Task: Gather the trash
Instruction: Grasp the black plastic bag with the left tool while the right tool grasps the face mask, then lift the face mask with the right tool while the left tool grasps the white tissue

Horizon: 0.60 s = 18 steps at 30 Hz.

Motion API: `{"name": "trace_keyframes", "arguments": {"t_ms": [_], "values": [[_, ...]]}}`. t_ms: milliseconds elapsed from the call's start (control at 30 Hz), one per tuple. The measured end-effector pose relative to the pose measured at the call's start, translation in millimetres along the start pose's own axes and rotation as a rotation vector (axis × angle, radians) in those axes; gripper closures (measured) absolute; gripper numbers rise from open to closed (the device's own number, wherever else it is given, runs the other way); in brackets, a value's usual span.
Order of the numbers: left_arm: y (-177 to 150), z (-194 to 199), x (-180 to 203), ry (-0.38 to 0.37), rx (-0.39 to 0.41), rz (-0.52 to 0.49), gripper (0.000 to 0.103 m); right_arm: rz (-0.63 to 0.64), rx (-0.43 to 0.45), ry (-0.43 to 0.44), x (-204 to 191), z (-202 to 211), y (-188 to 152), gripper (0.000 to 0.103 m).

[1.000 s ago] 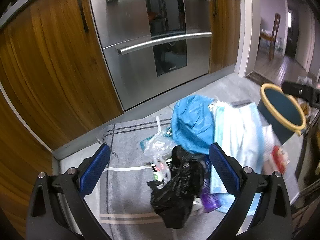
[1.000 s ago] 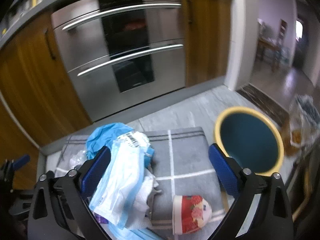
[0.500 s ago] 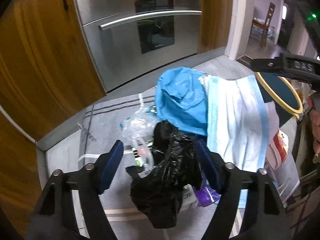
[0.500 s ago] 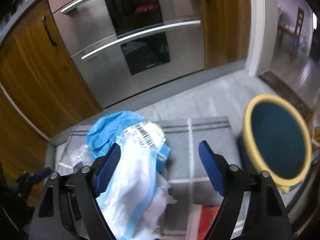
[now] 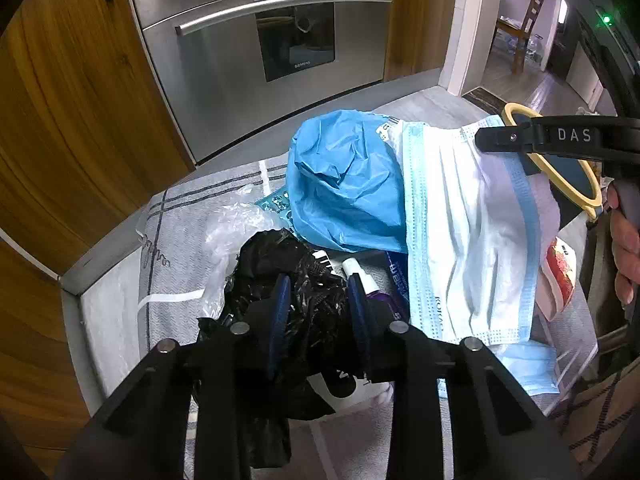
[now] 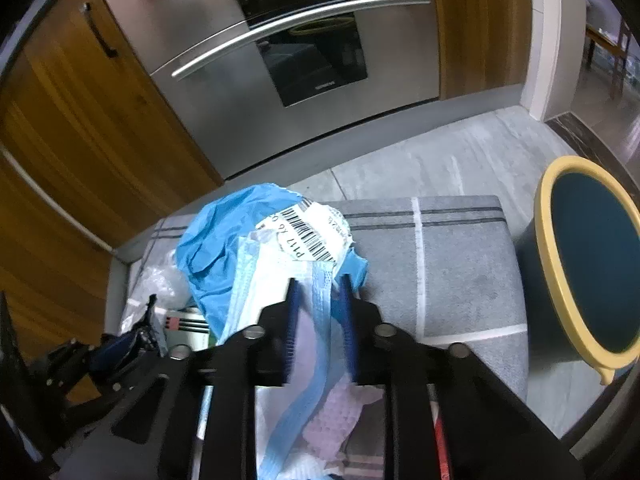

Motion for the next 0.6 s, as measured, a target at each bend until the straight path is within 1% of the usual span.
{"name": "trace_keyframes", "arguments": {"t_ms": [133,333,400,467,600], "values": [[2,3,1,-0.003,-0.005,-0.002,0.082,0.011,0.021,0.022,-3,10,2,0.097],[4,25,0,-0.026,0.043,0.012,0.084,0.051,0.067,0.043,-14,31,5,0.099],[6,39,1,-0.037,0.082,0.006,0.085,0.075,0.086,0.037,-18,41,5,0.099],[7,52,5,-0.031,0.125,-0.022,0.085,0.093,0.107,0.033,-22,52,5,0.099],[17,75,9,-0.065,0.208,-0.030,0.085,0.080,0.149,0.050,-24,78,7,0.099]]}}
Point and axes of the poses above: each gripper's, at about its wrist camera, not at the fingertips, and z roughly against the way its jaws point, x to its right, y to its top, the point moved 1 cm from there along -z, roughly the way its jaws point, and after that the axes turned 4 degrees about y, right-handed, at the moved point
